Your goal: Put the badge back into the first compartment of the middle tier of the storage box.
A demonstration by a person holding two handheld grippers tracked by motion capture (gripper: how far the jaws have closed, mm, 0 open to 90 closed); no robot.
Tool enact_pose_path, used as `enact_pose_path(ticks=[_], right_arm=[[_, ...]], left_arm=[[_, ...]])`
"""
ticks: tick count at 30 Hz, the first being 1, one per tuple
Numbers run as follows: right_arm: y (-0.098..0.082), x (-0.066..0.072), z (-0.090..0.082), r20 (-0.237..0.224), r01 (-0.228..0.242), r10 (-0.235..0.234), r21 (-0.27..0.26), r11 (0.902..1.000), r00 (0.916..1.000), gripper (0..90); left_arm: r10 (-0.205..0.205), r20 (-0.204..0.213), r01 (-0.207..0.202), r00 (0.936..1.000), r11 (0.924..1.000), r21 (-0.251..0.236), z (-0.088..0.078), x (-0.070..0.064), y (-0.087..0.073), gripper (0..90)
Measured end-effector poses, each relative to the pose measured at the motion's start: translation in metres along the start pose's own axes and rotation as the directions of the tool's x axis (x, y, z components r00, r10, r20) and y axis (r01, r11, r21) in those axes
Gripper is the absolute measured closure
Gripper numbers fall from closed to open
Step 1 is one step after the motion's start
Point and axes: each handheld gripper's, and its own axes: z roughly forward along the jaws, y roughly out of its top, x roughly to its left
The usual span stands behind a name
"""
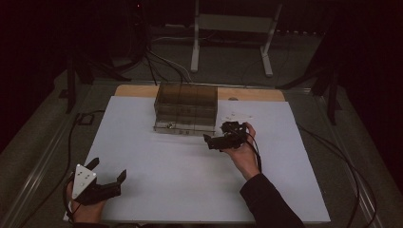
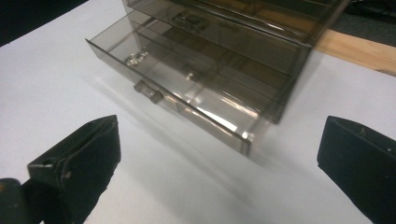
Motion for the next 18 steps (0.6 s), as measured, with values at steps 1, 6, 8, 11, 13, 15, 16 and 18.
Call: enact_pose_path(ticks=[1, 6, 8, 11, 13, 15, 16, 18], right_arm=[[-0.003, -0.001, -0.003, 0.005, 0.002, -0.002, 0.000, 1.0000, 1.0000, 0.0], [-0.014, -0.008, -0.017, 0.037, 0.013, -0.013, -0.007, 0.9999, 0.9992, 0.0], [-0.020, -0.010, -0.022, 0.049, 0.021, -0.021, -0.004, 0.9998, 0.9986, 0.0], [-0.028, -0.013, -0.031, 0.067, 0.022, -0.021, -0.018, 0.9996, 0.9976, 0.0], [-0.031, -0.014, -0.033, 0.070, 0.024, -0.023, -0.019, 0.9995, 0.9973, 0.0], [-0.040, -0.018, -0.041, 0.082, 0.021, -0.020, -0.016, 0.9996, 0.9964, 0.0], [-0.043, -0.020, -0.044, 0.087, 0.019, -0.018, -0.019, 0.9996, 0.9960, 0.0], [-0.049, -0.023, -0.049, 0.099, 0.013, -0.010, -0.025, 0.9996, 0.9951, 0.0]], left_arm=[[0.000, 0.000, 0.000, 1.0000, 1.0000, 0.000, 0.000, 0.000, 0.000, 0.4], [-0.001, 0.000, 0.001, 1.0000, 1.0000, 0.000, 0.000, 0.000, 0.000, 0.3], [-0.002, 0.000, 0.002, 1.0000, 1.0000, -0.001, 0.000, 0.000, 0.000, 0.4], [-0.004, 0.000, 0.004, 1.0000, 1.0000, 0.000, 0.000, 0.000, 0.000, 0.4], [-0.003, 0.000, 0.003, 1.0000, 1.0000, -0.001, 0.000, 0.000, 0.000, 0.3], [-0.006, -0.001, 0.006, 1.0000, 1.0000, -0.001, 0.000, 0.000, 0.000, 0.4], [-0.006, -0.001, 0.006, 1.0000, 1.0000, -0.001, 0.000, 0.001, 0.000, 0.3], [-0.006, -0.001, 0.006, 1.0000, 1.0000, -0.002, 0.000, 0.001, 0.000, 0.3]])
